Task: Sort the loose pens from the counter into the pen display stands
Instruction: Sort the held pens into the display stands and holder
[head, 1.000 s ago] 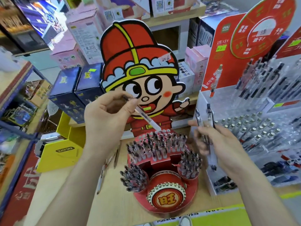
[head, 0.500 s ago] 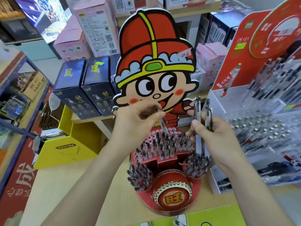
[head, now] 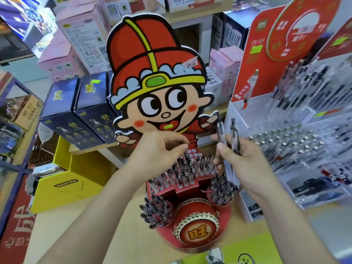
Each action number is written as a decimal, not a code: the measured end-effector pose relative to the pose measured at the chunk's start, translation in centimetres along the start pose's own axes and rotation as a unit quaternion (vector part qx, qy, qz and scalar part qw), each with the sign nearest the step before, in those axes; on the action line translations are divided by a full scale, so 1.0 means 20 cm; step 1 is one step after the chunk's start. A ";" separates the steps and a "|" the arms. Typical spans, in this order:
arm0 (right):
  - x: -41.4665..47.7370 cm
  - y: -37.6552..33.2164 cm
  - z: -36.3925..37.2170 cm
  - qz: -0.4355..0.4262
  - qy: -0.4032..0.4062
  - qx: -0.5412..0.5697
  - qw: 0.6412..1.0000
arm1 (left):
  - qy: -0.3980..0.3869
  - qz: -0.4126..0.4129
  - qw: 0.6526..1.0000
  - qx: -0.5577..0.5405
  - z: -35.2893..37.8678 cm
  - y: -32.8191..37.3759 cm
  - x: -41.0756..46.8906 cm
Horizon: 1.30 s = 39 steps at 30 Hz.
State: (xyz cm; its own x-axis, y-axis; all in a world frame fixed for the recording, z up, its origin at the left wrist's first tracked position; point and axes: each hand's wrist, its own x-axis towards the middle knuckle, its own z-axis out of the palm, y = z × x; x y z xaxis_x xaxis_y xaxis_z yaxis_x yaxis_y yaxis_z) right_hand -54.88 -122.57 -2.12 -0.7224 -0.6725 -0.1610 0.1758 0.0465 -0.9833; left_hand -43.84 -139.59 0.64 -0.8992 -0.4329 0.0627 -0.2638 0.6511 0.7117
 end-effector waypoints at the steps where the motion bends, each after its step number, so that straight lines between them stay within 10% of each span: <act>1: 0.00 0.00 0.00 0.000 -0.001 -0.004 1.000 | -0.004 0.018 0.999 0.036 -0.01 0.00 0.00; 7: -0.01 0.00 -0.02 0.000 -0.010 -0.017 1.000 | -0.017 0.082 0.983 0.161 -0.04 0.02 0.00; 24: -0.04 0.02 -0.13 0.018 -0.070 0.027 0.997 | -0.122 -0.080 0.969 0.199 0.04 0.07 0.01; 31: -0.04 0.02 -0.11 0.029 -0.090 0.040 0.995 | -0.037 -0.207 0.978 0.002 0.07 0.09 0.04; 39: -0.05 0.04 -0.08 0.080 -0.097 0.105 0.987 | -0.057 -0.180 0.980 0.064 0.04 0.08 -0.01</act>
State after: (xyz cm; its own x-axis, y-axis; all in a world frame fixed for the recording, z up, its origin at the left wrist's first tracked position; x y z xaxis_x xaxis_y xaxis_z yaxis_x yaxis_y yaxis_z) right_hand -55.01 -120.73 -2.94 -0.5367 -0.7982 -0.2735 0.4265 0.0230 -0.9042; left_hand -44.39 -137.90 1.27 -0.7709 -0.5810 -0.2612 -0.6066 0.5446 0.5791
